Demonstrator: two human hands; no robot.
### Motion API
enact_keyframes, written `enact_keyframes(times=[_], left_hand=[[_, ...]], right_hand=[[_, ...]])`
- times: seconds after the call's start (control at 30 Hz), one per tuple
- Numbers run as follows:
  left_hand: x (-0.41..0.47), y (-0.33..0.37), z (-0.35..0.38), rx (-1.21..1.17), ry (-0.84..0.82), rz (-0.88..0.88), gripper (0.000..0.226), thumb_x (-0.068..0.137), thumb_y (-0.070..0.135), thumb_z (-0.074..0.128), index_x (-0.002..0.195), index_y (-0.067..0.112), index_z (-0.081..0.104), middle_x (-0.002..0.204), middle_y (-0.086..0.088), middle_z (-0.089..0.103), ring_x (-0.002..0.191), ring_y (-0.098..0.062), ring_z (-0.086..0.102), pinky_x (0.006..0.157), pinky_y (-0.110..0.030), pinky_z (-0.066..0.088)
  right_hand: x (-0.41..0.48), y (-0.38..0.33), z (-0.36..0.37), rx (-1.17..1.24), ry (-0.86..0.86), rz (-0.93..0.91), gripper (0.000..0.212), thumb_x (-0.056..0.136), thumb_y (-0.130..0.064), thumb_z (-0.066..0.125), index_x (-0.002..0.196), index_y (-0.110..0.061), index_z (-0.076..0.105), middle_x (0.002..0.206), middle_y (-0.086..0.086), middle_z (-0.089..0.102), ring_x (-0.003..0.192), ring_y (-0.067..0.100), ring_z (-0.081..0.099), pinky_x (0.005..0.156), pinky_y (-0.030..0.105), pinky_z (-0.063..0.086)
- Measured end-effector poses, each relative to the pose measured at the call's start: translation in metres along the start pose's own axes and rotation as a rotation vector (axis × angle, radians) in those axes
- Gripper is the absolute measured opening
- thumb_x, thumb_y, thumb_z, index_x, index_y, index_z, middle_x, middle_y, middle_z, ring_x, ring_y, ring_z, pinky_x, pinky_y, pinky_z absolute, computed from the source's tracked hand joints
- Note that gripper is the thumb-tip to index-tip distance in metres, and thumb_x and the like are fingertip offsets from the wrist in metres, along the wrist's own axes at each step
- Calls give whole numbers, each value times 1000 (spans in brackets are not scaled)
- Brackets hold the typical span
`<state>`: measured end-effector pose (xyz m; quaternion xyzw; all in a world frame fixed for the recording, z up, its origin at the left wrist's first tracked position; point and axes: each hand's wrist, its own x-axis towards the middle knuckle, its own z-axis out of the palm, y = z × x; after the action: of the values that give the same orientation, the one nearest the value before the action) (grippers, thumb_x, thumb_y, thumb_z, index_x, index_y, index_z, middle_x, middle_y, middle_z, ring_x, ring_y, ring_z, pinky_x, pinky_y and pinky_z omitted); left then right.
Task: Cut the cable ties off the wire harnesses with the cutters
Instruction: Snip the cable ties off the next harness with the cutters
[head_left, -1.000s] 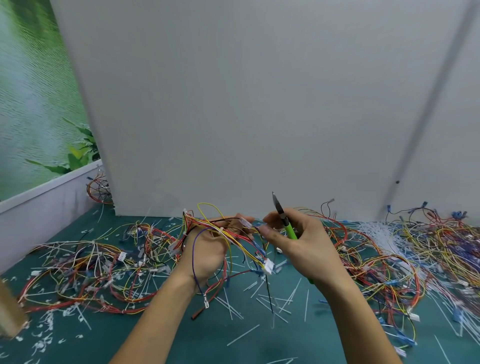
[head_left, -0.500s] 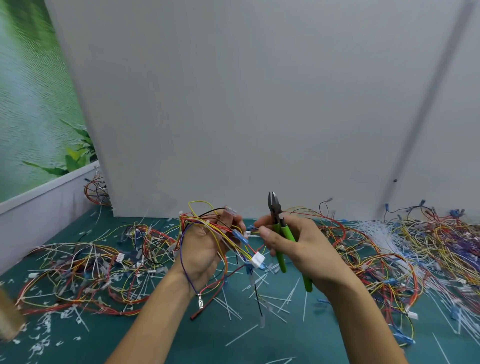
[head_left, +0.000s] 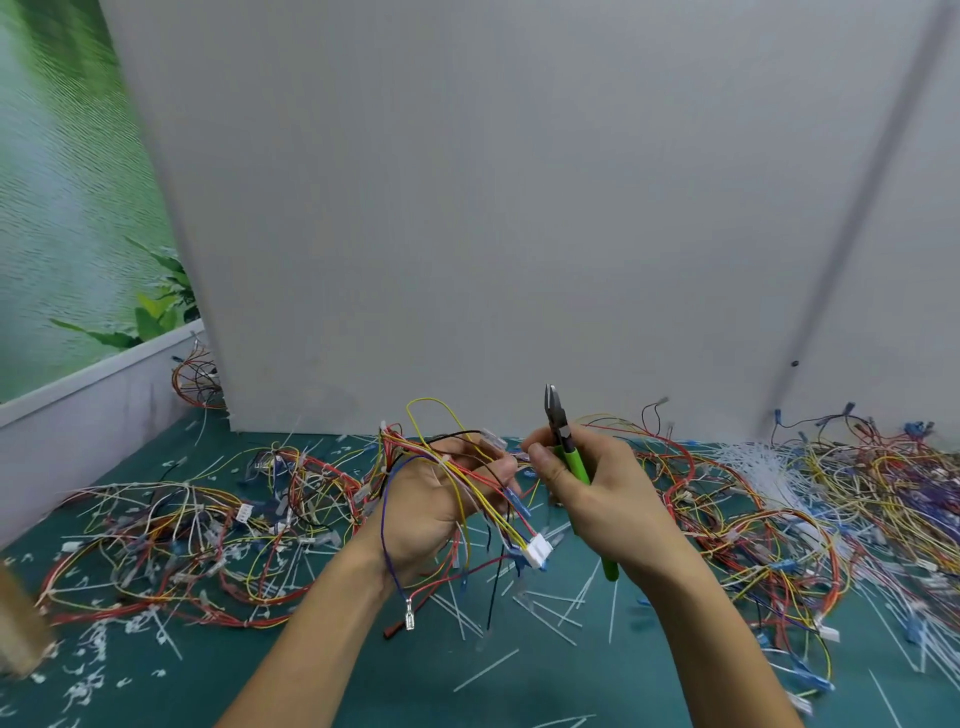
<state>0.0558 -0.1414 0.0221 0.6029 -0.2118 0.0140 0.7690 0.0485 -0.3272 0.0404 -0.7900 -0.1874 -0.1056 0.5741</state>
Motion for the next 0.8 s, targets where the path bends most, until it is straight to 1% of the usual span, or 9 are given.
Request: enact_keyframes(times=[0.03, 0.1, 0.17, 0.23, 0.37, 0.5, 0.6, 0.73, 0.8], left_hand=[[-1, -1, -1, 31, -20, 9, 6, 86, 18, 80, 85, 19, 74, 80, -11, 70, 74, -26, 65, 70, -30, 55], [-2, -3, -1, 56, -41, 13, 4, 90, 10, 71, 94, 9, 69, 83, -15, 70, 75, -24, 67, 70, -30, 56], [-2, -4, 1, 25, -44, -1, 13, 89, 7, 67, 100, 0, 63, 83, -17, 68, 74, -24, 68, 69, -30, 56], [-2, -4, 3, 8, -49, -6, 18, 87, 8, 69, 100, -2, 61, 83, -17, 68, 72, -24, 68, 67, -29, 56], [-3, -3, 3, -47, -73, -11, 14, 83, 8, 75, 93, 4, 66, 84, -18, 66, 72, -27, 66, 68, -31, 55], [-4, -4, 3, -94, -121, -10, 9, 84, 16, 79, 90, 15, 73, 85, -13, 67, 73, -25, 66, 68, -31, 55], [-3, -4, 3, -45, -117, -1, 12, 84, 28, 80, 88, 19, 73, 82, -7, 69, 72, -23, 62, 67, -29, 53], [0, -6, -4, -63, -34, 9, 16, 81, 30, 83, 85, 17, 74, 78, -8, 70, 70, -20, 64, 64, -24, 52], [2, -8, -6, -97, -17, 21, 19, 78, 30, 86, 85, 17, 75, 81, -7, 72, 73, -20, 69, 68, -26, 55]], right_hand=[[0, 1, 0, -5, 9, -4, 8, 102, -20, 63, 97, -19, 70, 69, -19, 63, 66, -3, 55, 65, 14, 46], [1, 1, 0, -15, 19, -10, 8, 101, -21, 64, 96, -20, 70, 69, -20, 63, 66, -2, 56, 64, 13, 46], [1, 3, 2, -11, 38, -6, 9, 101, -21, 64, 94, -20, 70, 67, -19, 62, 64, -2, 55, 62, 14, 45], [1, 4, 5, 15, 71, 12, 10, 101, -21, 65, 92, -20, 70, 66, -17, 62, 63, -1, 54, 63, 17, 47], [0, 4, 8, 51, 95, 37, 9, 99, -23, 67, 92, -20, 71, 69, -15, 64, 66, 0, 56, 69, 26, 51], [0, 4, 3, 90, 75, 18, 8, 98, -22, 68, 92, -18, 72, 68, -14, 63, 66, 1, 57, 66, 20, 50], [-1, 4, 2, 143, 66, 49, 7, 97, -21, 70, 92, -17, 73, 70, -8, 64, 69, 5, 59, 66, 23, 55], [2, 5, 4, 302, 105, 157, 8, 91, -24, 75, 91, -16, 74, 75, -6, 66, 73, 10, 63, 68, 29, 58], [6, 6, 6, 568, 119, 270, 17, 86, -27, 77, 92, -12, 70, 78, -1, 64, 70, 13, 59, 66, 34, 53]])
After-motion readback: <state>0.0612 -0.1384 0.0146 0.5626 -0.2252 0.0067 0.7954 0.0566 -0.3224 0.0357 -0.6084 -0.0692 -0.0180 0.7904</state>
